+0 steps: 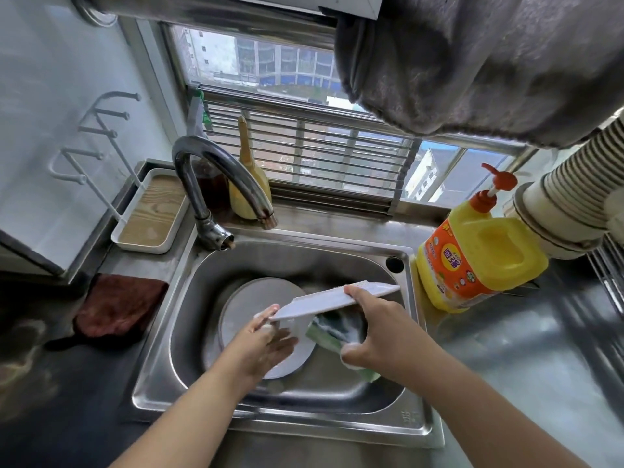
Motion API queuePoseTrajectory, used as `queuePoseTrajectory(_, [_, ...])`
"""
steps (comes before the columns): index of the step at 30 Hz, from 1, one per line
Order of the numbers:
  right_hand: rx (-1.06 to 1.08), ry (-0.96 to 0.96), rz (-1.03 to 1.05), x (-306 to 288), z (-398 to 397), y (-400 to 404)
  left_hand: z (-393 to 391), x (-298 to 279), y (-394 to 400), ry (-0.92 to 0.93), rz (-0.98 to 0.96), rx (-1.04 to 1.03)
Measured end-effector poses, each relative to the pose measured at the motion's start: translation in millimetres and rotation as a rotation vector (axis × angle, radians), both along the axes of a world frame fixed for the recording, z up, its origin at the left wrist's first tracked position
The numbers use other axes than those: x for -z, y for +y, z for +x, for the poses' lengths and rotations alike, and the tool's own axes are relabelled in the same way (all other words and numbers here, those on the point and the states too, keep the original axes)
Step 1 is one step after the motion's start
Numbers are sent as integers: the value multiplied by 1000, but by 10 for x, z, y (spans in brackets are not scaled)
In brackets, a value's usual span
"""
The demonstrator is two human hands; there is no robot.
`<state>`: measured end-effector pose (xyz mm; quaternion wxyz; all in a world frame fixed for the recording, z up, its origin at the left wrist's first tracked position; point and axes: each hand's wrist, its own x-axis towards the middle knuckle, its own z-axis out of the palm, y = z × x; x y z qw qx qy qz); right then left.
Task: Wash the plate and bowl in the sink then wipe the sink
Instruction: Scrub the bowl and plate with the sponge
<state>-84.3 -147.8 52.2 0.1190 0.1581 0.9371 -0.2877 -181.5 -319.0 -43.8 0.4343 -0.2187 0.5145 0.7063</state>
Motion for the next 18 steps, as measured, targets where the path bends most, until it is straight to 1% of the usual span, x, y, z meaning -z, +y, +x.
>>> queuePoseTrajectory(2, [-13, -16, 26, 27, 20, 9, 10, -29, 79, -209, 189, -241])
queuePoseTrajectory(3, [-13, -22, 25, 36, 36, 14, 7, -36, 113, -264, 241, -338])
queuePoseTrajectory(5, [-11, -29, 21, 54, 79, 13, -4, -53, 185, -297, 243, -424])
queuePoseTrajectory(9, [-5, -13, -5, 131, 168, -12, -31, -88, 356, -362, 200, -487])
queuePoseTrajectory(11, [6, -47, -66, 195, 235, 19, -45, -128, 392, -331, 173, -462])
queuePoseTrajectory(14, [53, -191, -204, 322, 405, 145, -100, -153, 342, -229, 84, -399])
queuePoseTrajectory(16, [100, -223, -252, 354, 493, 234, -198, -106, 228, -83, 7, -348])
queuePoseTrajectory(18, [152, -175, -254, 336, 494, 294, -292, -75, 97, 93, -103, -206])
